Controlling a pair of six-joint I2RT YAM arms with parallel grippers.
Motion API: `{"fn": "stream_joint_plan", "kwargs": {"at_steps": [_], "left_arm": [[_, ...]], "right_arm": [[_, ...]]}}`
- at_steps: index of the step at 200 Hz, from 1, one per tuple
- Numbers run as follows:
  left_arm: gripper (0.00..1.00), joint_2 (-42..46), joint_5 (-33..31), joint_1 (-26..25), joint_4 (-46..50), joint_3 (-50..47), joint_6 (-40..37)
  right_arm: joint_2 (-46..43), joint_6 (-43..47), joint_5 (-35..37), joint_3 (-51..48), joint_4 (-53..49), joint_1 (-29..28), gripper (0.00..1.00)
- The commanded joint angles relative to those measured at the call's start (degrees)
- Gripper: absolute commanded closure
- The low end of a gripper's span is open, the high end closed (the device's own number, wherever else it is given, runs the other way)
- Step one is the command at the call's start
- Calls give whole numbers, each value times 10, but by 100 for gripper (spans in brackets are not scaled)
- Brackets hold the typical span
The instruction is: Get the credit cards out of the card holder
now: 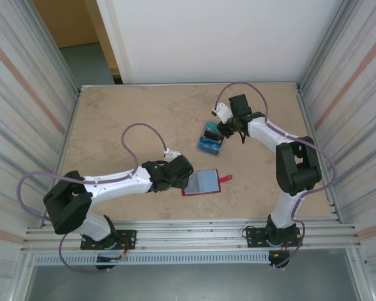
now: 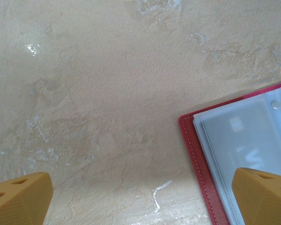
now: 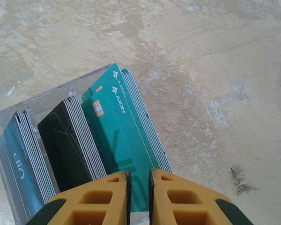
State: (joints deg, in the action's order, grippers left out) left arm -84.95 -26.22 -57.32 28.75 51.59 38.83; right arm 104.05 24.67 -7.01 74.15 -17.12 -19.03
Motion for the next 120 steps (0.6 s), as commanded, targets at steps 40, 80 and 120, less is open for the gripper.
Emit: {"fn": "stream_joint_plan", "kwargs": {"at_steps": [40, 80, 120], "left_arm": [[1, 21, -19, 6, 10, -2, 7], [1, 48, -20, 16, -12, -21, 24], [1, 78, -13, 39, -40, -52, 49]], "right_arm": [[-26, -57, 5, 6, 8, -6, 80], [-85, -141, -3, -33, 21, -9, 74], [-155, -226, 20, -98, 41, -35, 58]]}}
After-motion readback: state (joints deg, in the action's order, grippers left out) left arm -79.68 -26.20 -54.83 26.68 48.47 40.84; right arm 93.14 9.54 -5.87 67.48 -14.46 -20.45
